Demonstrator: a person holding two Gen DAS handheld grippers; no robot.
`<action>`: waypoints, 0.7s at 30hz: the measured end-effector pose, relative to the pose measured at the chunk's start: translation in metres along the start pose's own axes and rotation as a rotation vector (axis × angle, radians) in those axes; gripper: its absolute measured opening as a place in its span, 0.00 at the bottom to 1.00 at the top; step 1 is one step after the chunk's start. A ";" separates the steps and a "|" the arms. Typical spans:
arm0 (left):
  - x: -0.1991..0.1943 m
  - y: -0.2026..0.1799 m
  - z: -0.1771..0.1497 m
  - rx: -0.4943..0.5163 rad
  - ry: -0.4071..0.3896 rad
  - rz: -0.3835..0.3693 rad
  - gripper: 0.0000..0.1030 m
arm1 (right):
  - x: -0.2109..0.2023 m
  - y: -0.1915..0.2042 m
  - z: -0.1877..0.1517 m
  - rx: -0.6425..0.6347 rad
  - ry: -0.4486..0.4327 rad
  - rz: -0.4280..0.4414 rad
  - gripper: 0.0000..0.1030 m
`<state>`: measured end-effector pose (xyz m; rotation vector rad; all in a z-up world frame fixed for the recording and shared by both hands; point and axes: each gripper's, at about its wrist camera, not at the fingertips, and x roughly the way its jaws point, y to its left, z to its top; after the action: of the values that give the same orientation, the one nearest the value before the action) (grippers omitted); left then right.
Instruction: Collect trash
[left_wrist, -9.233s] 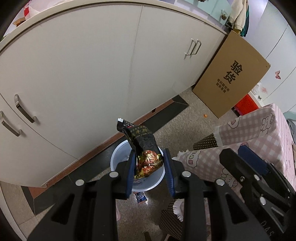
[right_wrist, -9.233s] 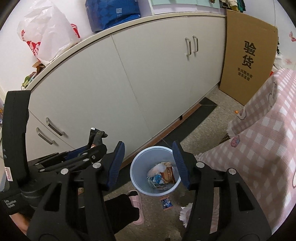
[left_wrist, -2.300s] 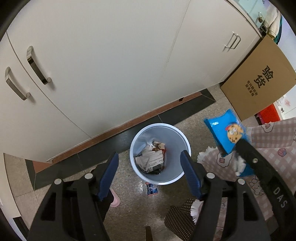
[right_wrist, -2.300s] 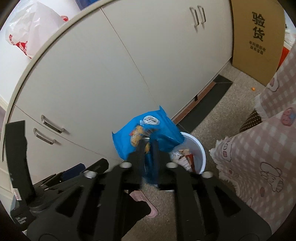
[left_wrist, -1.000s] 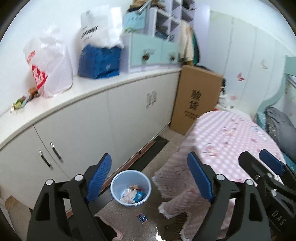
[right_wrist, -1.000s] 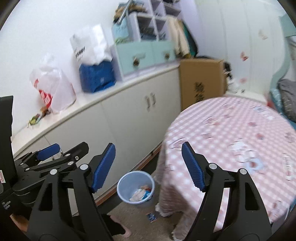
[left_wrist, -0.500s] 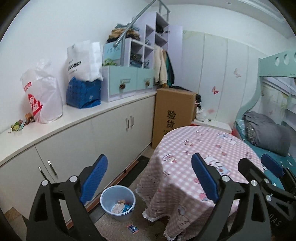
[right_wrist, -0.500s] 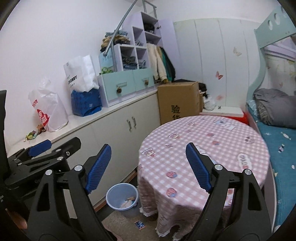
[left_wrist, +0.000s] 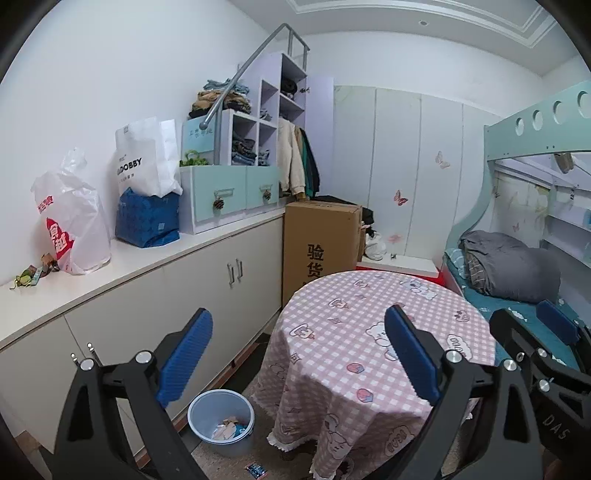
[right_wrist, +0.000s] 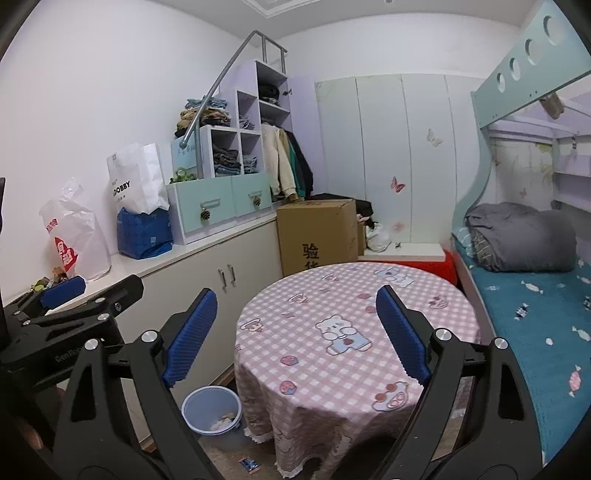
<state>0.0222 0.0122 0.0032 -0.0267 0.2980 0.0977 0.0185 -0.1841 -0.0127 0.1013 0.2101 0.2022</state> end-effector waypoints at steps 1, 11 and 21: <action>-0.002 -0.002 0.000 0.003 -0.002 -0.006 0.90 | -0.002 -0.001 0.000 -0.001 -0.003 -0.002 0.84; -0.014 -0.019 0.003 0.039 -0.036 -0.011 0.90 | -0.017 -0.011 0.002 0.016 -0.028 -0.008 0.85; -0.016 -0.022 0.004 0.040 -0.041 -0.015 0.90 | -0.018 -0.011 0.001 0.016 -0.028 -0.010 0.85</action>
<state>0.0103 -0.0105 0.0118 0.0128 0.2582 0.0776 0.0039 -0.1986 -0.0092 0.1185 0.1846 0.1888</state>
